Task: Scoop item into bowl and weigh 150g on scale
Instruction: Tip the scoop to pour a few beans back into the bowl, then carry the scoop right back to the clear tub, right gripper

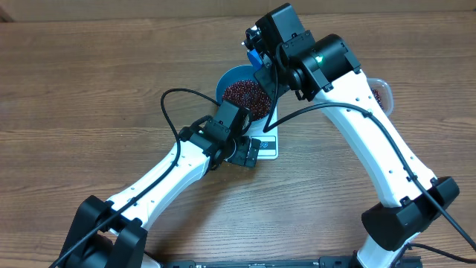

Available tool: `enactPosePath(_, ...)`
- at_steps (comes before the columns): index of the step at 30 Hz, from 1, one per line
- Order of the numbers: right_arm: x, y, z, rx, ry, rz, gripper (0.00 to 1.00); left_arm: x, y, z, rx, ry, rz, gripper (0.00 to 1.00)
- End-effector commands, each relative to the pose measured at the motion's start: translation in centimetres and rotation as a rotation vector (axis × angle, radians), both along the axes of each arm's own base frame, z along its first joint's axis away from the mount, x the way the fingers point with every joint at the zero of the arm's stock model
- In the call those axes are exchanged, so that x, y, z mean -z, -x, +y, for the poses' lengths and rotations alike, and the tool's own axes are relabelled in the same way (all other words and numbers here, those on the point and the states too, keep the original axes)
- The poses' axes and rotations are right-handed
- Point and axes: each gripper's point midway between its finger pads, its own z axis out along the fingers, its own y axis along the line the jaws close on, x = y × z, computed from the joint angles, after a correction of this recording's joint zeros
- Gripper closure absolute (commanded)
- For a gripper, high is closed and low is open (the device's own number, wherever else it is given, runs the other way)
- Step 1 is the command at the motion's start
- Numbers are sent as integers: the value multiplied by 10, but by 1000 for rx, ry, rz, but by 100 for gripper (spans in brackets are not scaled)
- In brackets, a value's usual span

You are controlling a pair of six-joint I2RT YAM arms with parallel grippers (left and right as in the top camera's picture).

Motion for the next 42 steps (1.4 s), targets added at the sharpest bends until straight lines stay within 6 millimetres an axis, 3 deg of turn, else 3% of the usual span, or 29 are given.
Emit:
enactPosePath(1,-19,-2,-2,6,-14,-50,96,1,1,-2,25,-6,-6,0)
enactPosePath(18,-17,1,-3,1,-5,-40,96,1,1,-2,25,-6,-6,0)
enactPosePath(26,-17,11,9,-50,36,-49,96,1,1,-2,25,-6,-6,0)
enactPosePath(37,-18,8,8,-35,58,-70,96,1,1,-2,25,-6,-6,0)
enactPosePath(42,-22,-7,-6,84,-14,-81,96,1,1,-2,25,-6,-6,0)
